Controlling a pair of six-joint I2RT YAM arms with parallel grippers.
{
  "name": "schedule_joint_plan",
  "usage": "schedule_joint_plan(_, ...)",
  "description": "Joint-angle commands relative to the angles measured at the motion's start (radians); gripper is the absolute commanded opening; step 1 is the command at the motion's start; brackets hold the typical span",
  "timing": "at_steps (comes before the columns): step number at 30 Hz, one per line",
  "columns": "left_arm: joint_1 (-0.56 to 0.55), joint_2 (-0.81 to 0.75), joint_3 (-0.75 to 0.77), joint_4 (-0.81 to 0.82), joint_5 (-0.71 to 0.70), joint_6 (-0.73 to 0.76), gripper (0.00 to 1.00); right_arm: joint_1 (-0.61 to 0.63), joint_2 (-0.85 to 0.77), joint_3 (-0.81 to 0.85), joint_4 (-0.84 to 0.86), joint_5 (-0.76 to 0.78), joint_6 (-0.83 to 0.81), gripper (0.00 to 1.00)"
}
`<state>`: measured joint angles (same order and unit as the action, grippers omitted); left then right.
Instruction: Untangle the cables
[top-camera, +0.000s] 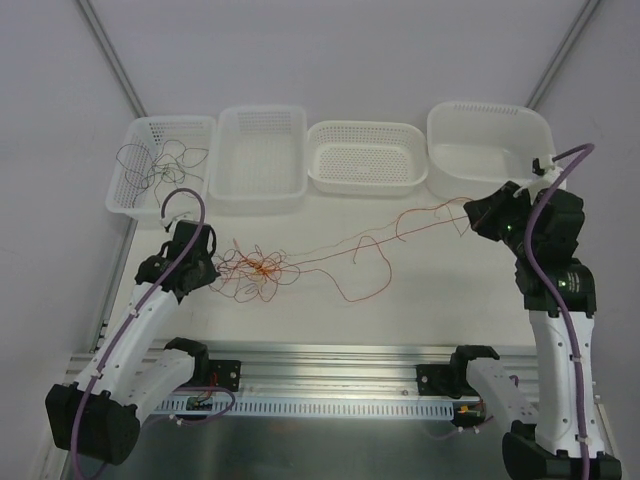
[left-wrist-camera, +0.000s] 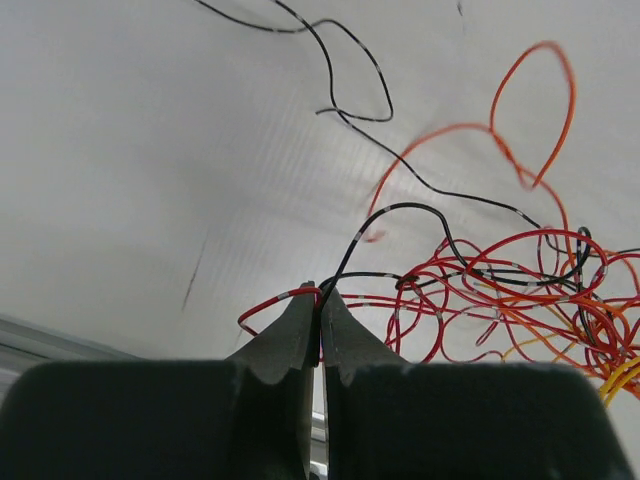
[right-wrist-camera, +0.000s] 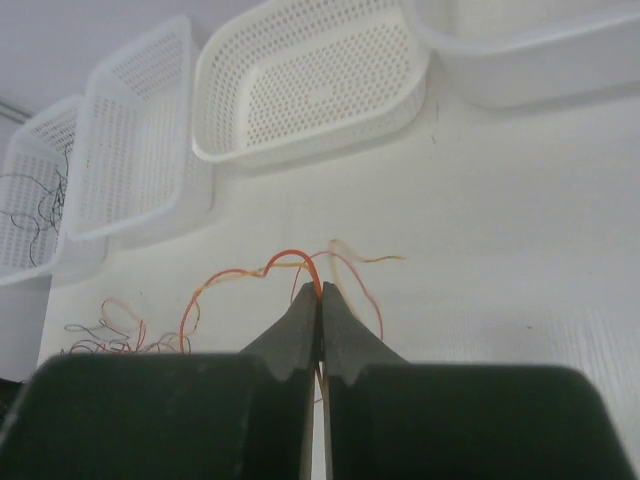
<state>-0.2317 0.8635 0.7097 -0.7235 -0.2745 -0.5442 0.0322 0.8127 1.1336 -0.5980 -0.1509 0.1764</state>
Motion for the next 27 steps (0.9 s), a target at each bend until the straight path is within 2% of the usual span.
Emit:
schedule_joint_plan(1,0.025,0.02,0.076,-0.036,-0.13,0.067,0.0,-0.029,0.002,0.144,-0.103,0.043,-0.041,0.01)
schedule_joint_plan(7,0.041,0.071,0.117,-0.036,-0.201,0.108,0.0,-0.066,0.006,0.222,-0.152,0.117,-0.043,0.01)
schedule_joint_plan(12,0.065,0.126,0.151,-0.019,-0.178,0.135,0.0,-0.068,0.068,0.22,-0.262,0.183,-0.054,0.01)
schedule_joint_plan(13,0.065,0.126,0.154,-0.005,-0.131,0.165,0.0,-0.068,0.098,0.206,-0.282,0.188,-0.055,0.09)
schedule_joint_plan(14,0.065,0.121,0.151,0.034,-0.026,0.182,0.0,-0.068,0.117,0.152,-0.298,0.188,-0.07,0.2)
schedule_joint_plan(16,0.065,0.115,0.134,0.076,0.091,0.232,0.0,-0.06,0.138,0.088,-0.303,0.197,-0.078,0.44)
schedule_joint_plan(17,0.063,0.109,0.116,0.111,0.171,0.243,0.0,-0.051,0.149,0.027,-0.284,0.203,-0.09,0.5)
schedule_joint_plan(19,0.062,0.108,0.093,0.143,0.227,0.28,0.0,0.009,0.155,-0.023,-0.27,0.246,-0.098,0.6)
schedule_joint_plan(25,0.061,0.127,0.053,0.222,0.34,0.337,0.0,0.271,0.186,-0.063,-0.18,0.241,-0.159,0.73)
schedule_joint_plan(27,0.061,0.14,0.043,0.236,0.353,0.346,0.0,0.348,0.207,-0.06,-0.128,0.164,-0.179,0.73)
